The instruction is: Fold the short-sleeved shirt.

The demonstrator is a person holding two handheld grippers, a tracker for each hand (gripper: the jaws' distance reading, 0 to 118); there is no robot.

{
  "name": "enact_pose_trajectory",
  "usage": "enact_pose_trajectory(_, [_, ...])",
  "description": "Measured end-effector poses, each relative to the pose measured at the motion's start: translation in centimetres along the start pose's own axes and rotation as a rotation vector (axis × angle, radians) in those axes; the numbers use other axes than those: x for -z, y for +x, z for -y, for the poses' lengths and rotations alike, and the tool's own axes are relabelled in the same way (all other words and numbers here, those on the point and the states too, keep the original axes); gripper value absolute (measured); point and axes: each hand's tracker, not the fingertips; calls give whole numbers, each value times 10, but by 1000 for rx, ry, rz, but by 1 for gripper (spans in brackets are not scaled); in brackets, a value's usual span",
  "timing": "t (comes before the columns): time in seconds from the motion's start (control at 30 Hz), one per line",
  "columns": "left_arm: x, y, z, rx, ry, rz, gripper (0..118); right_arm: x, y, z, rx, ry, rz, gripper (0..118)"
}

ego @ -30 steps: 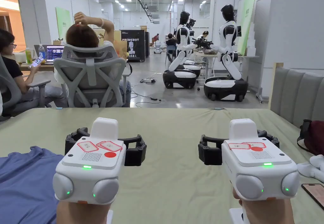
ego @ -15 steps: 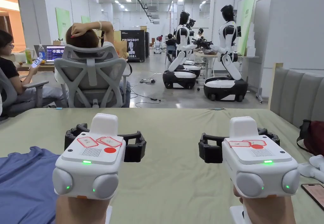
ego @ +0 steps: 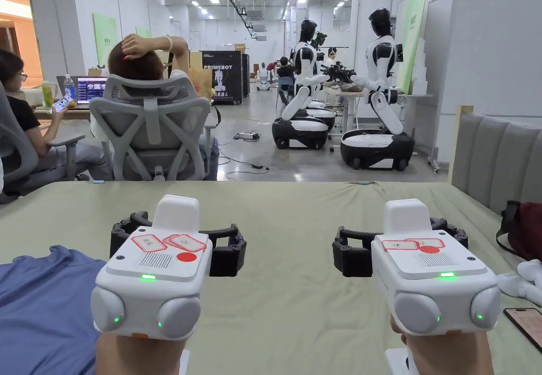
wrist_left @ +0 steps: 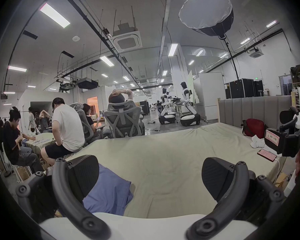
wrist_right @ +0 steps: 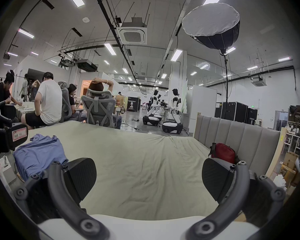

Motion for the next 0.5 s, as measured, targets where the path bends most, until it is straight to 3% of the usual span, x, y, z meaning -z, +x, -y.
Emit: enact_pose_trajectory(0.5, [-3, 1, 7, -5, -6, 13, 118, 1, -2, 8, -13, -14, 33, 118])
